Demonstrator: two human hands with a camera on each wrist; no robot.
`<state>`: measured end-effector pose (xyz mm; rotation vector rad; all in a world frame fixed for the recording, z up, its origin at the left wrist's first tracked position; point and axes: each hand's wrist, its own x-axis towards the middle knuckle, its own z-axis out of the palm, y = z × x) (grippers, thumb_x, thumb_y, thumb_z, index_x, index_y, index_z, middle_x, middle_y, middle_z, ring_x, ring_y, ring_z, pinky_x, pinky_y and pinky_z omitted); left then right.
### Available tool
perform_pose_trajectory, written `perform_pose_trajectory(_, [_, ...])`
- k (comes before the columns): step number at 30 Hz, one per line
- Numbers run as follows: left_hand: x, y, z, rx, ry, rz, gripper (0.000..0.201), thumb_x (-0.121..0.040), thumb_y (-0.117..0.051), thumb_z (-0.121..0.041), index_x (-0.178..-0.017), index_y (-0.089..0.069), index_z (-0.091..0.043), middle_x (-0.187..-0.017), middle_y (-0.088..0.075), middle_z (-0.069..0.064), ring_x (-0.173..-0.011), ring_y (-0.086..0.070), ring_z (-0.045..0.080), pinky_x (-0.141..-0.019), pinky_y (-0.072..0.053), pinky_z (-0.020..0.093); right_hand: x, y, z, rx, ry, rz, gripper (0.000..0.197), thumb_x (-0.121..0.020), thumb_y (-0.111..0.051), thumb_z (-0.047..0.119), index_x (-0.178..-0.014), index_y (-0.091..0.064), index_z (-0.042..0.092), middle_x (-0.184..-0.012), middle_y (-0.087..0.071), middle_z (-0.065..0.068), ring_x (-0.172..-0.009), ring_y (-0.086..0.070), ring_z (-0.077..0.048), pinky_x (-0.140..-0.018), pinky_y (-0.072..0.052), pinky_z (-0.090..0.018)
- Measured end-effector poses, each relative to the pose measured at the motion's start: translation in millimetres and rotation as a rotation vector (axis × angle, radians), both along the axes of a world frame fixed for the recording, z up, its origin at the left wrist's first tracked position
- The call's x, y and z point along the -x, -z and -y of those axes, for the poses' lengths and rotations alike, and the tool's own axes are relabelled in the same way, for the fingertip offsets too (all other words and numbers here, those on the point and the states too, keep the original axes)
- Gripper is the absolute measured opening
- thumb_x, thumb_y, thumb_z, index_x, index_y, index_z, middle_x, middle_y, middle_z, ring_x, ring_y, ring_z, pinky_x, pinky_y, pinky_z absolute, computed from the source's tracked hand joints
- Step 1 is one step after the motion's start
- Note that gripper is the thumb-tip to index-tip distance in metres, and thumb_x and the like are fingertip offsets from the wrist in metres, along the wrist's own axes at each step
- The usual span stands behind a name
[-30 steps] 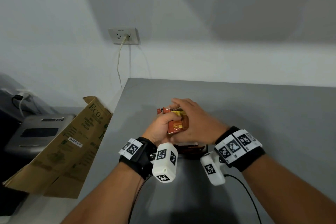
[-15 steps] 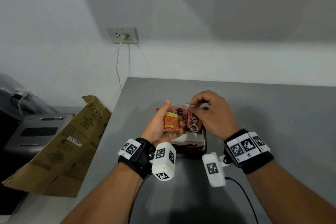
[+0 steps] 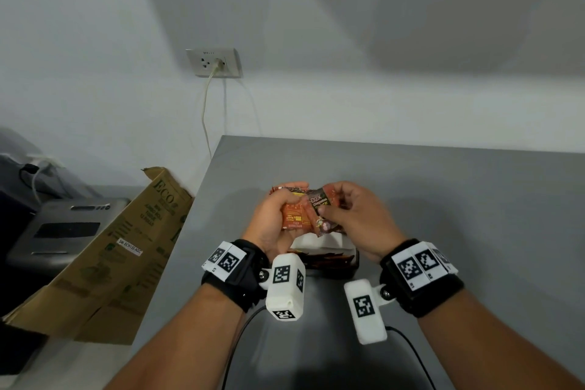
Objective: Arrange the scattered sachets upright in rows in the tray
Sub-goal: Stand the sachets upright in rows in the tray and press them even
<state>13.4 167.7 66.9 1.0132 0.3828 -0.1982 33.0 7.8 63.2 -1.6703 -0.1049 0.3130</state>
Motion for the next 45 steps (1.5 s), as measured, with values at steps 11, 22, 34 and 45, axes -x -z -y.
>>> perform_pose_trajectory(11, [0.0,9.4,-1.7,-0.08,-0.012,0.025,0.023,-0.093,-0.064,-0.008,-0.116,-0.063,-0.008,-0.094,-0.068,0.018,-0.071,-0.07,0.025,-0.056,-0.057,0.033,-3.4,-8.3,-3.9,-0.199,0.037,-0.203,0.018,-0.094,-0.058,-0.002,-0.099,-0.07,0.011,-0.097,-0.074,-0.014,-0.088,-0.068,-0.03,-0.086,-0.056,-0.047])
perform_pose_trajectory(22, [-5.7,10.2,-10.6,-0.196,-0.076,-0.005,0.034,-0.08,-0.065,0.016,-0.105,-0.064,-0.007,-0.084,-0.07,0.013,-0.065,-0.069,0.023,-0.05,-0.053,0.028,5.4,-8.5,17.5,0.132,-0.048,0.155,0.03,-0.081,-0.068,-0.012,-0.089,-0.08,0.016,-0.085,-0.077,0.003,-0.076,-0.069,-0.004,-0.073,-0.053,-0.016])
perform_pose_trajectory(34, [-1.2,5.1,-0.4,-0.085,-0.018,0.025,0.035,-0.09,-0.039,0.005,-0.115,-0.062,-0.005,-0.093,-0.07,0.018,-0.073,-0.069,0.03,-0.059,-0.058,0.037,-4.7,-6.2,1.1,-0.212,0.125,-0.22,0.032,-0.093,-0.051,-0.01,-0.117,-0.052,0.011,-0.105,-0.069,-0.012,-0.085,-0.07,-0.019,-0.073,-0.058,-0.035])
perform_pose_trajectory(45, [4.6,8.9,0.7,-0.151,0.0,0.078,0.043,-0.084,-0.06,0.018,-0.12,-0.061,-0.005,-0.1,-0.069,0.019,-0.082,-0.071,0.03,-0.063,-0.061,0.042,1.0,-3.4,-5.6,-0.24,-0.001,-0.279,0.029,-0.092,-0.051,-0.008,-0.11,-0.069,0.004,-0.108,-0.073,-0.021,-0.096,-0.067,-0.031,-0.091,-0.051,-0.046])
